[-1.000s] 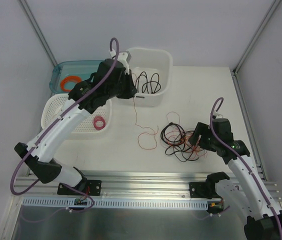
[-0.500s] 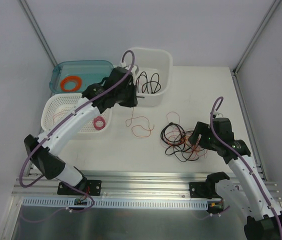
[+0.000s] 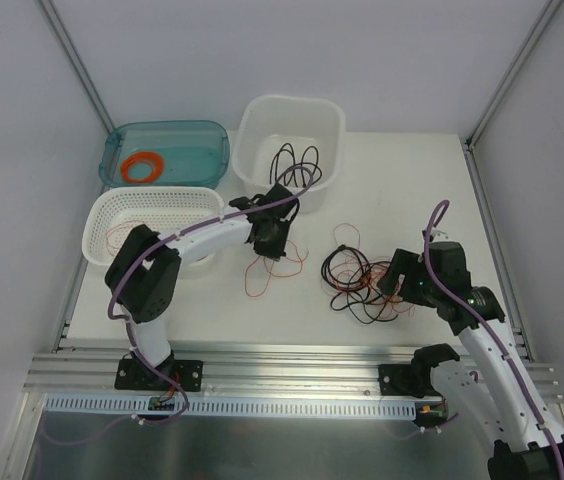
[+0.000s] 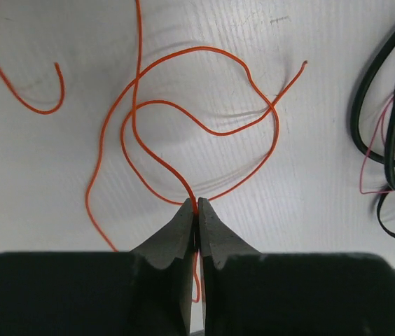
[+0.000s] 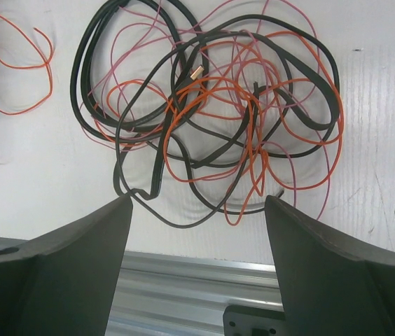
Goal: Untangle the cables
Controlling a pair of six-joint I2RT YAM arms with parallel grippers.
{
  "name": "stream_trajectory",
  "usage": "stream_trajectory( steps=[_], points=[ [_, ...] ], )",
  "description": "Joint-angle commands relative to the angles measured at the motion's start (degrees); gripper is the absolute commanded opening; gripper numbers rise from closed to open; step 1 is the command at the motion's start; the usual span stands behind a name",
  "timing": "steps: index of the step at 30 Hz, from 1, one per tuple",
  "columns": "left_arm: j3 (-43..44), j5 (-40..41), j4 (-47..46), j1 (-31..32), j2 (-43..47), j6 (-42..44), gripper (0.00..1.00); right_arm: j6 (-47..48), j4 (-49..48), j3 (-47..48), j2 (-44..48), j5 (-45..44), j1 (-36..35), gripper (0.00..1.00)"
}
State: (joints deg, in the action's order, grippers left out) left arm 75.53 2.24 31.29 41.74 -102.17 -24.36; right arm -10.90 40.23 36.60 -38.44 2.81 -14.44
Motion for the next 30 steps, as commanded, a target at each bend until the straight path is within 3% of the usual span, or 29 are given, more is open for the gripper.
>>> stream_trajectory(
  steps=[1, 9, 15, 23, 30],
  points=[
    [0.50, 1.54, -2.11, 1.77, -3.20, 1.33, 0.05, 0.61, 1.96, -0.30, 1.52, 0.27, 0.29, 0.80],
    [-0.73, 5.05, -2.20, 2.21, -5.76, -4.37, 0.22, 0.00, 4.07, -0.30, 4.07, -0.35, 0.29, 0.81],
    [-3.89, 11.02, -2.11, 3.35, -2.07, -12.81, 0.47, 0.00, 3.72, -0.83, 4.51, -0.17, 0.29, 0.81],
    [-7.94, 17.88, -2.11, 3.44, 1.35, -22.65, 0.50, 1.14, 2.75, -1.09, 4.77, 1.06, 0.29, 0.81],
    [-7.68, 18.86, -2.11, 3.53, 0.05, -24.51, 0.47, 1.58, 1.78, -1.97, 5.04, 2.64, 0.29, 0.81]
  ],
)
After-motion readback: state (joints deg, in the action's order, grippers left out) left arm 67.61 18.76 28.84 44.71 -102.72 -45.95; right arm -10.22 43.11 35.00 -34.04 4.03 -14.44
